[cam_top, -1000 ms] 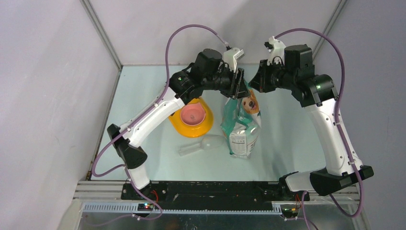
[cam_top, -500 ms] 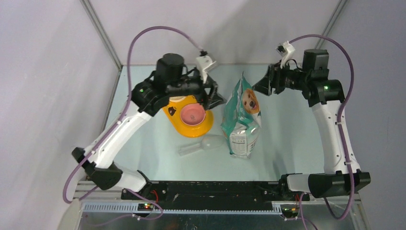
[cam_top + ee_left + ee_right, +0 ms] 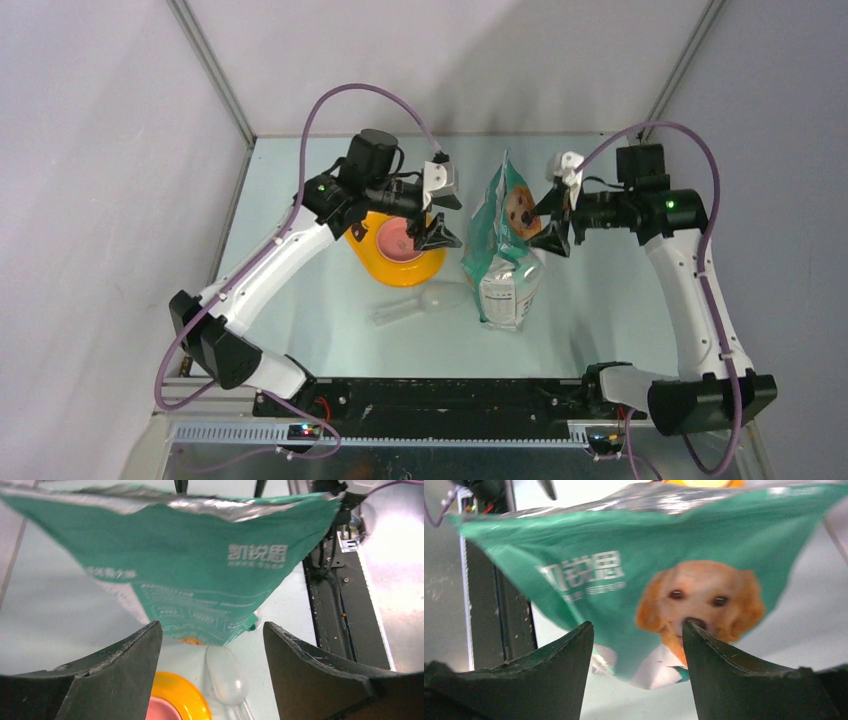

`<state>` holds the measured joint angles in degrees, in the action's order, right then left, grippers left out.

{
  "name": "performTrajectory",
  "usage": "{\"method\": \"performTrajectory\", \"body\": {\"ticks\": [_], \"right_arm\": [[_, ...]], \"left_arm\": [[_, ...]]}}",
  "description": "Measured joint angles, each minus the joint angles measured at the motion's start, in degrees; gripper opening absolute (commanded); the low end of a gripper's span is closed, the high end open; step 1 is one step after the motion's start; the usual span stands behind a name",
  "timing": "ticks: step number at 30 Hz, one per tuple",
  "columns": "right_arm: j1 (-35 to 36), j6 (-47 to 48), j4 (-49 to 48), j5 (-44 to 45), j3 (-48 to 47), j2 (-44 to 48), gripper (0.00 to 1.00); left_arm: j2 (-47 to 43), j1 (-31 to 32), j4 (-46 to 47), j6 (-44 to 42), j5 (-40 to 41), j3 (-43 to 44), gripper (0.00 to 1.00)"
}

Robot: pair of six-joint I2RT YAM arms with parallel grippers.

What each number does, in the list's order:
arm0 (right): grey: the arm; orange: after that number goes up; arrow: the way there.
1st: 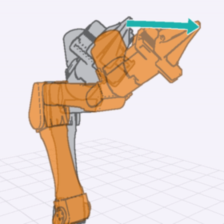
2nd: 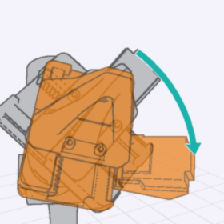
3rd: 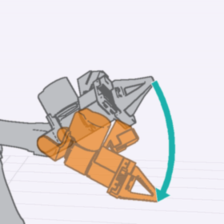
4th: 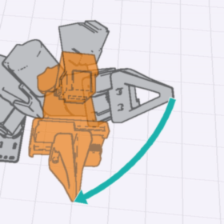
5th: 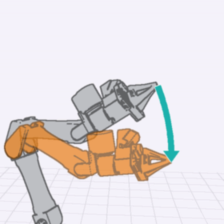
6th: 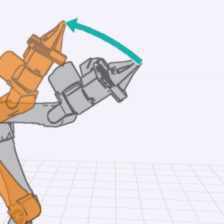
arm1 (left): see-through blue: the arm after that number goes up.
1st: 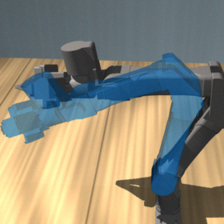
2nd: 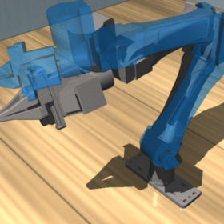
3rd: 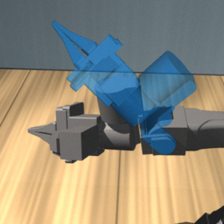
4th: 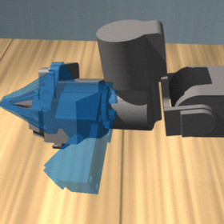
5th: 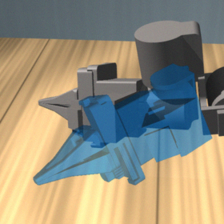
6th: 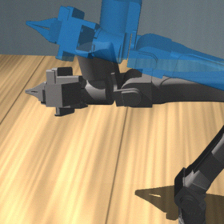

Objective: Serve the pet food

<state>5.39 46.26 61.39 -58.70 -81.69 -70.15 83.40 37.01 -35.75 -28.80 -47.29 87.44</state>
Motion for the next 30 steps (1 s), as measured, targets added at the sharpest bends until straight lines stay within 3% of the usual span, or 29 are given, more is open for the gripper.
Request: {"method": "performTrajectory", "body": {"ticks": [6,12,15,17,21,24,25,30], "right_arm": [[8.59,4.37,1.14,1.75,4.61,5.66,0.67],[11.37,4.13,-1.86,3.85,5.09,4.13,0.64],[13.03,4.07,-2.32,5.11,5.11,3.37,0.60],[13.75,3.34,-2.80,5.81,5.11,3.28,0.54],[14.05,0.87,-3.87,6.91,5.11,2.99,0.34],[14.03,-0.96,-4.83,7.82,5.16,2.82,0.04],[13.90,-1.44,-5.18,8.13,5.18,2.82,0.01],[13.68,-6.27,-7.72,10.23,5.64,2.95,0.00]], "left_arm": [[3.08,4.46,-1.07,-4.00,-2.58,1.75,0.70],[6.64,7.45,-0.37,-4.44,-2.01,3.85,0.62],[7.43,7.76,0.09,-3.91,-1.99,4.24,0.53],[7.72,7.82,0.20,-3.30,-2.03,4.24,0.48],[8.37,8.17,0.57,-2.25,-2.47,4.46,0.24],[8.98,8.17,0.90,-1.88,-2.12,4.90,0.07],[9.01,8.09,1.01,-1.64,-1.95,4.92,0.02],[8.87,8.07,1.33,-1.01,-0.33,4.94,0.00]]}}
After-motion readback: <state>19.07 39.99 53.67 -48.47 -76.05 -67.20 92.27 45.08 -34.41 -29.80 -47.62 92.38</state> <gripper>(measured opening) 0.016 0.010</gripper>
